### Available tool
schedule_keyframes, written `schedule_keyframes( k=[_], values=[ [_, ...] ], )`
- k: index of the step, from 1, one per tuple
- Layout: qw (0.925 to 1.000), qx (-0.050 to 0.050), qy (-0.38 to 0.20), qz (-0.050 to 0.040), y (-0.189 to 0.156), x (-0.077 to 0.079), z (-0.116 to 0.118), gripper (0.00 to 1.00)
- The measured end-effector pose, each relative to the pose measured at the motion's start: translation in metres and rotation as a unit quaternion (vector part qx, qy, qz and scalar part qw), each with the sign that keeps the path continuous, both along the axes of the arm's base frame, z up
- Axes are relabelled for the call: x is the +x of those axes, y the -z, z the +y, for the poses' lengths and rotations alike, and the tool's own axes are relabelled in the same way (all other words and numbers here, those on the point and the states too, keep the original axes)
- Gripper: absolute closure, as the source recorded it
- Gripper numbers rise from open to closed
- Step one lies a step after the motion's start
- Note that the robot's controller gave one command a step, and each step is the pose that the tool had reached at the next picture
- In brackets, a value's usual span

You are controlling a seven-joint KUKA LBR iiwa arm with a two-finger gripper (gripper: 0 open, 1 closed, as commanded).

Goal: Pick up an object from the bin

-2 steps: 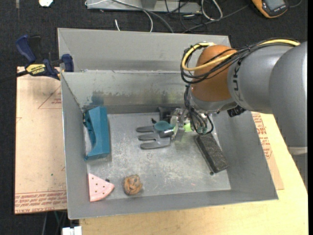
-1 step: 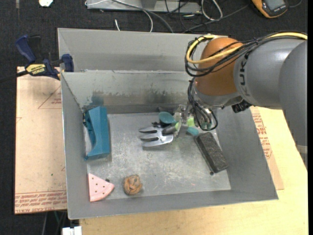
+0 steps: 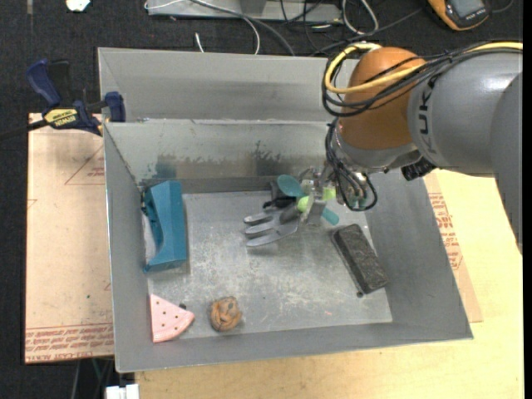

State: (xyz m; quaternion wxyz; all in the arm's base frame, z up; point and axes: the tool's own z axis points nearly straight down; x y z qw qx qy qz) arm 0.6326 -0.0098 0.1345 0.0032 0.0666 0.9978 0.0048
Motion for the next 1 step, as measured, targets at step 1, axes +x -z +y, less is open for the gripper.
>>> schedule_keyframes(
  k=[1],
  values=[
    [1.0000,0.000,0.000,0.0043,-0.0429,-0.0022,0.0002,1.00]
  ],
)
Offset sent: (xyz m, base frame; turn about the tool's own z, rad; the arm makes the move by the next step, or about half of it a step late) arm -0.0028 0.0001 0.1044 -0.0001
